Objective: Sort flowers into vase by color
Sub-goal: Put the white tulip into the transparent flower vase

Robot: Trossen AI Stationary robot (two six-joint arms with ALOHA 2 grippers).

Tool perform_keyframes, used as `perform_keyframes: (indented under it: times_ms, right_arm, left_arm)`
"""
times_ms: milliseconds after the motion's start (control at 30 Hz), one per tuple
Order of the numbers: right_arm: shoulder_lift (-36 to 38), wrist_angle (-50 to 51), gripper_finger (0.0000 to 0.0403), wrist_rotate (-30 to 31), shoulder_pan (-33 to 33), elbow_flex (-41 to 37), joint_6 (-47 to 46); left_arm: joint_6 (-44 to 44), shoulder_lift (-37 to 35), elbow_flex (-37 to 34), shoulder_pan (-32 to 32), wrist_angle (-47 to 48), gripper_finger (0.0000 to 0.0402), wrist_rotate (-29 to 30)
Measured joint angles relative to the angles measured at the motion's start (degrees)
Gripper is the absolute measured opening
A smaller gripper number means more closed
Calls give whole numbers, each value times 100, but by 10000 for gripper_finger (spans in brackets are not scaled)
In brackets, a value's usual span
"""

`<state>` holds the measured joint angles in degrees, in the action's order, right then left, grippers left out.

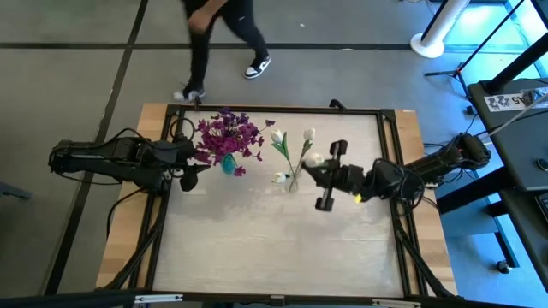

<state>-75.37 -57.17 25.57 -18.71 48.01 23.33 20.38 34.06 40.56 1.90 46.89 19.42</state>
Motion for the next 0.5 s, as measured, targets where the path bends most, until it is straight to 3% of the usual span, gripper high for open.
perform_keyframes:
  times_ms: [500]
  right_arm:
    - [-4, 840, 5, 41, 989, 0, -208]
  left_arm:
    - [0, -1, 0, 1, 0, 213, 1]
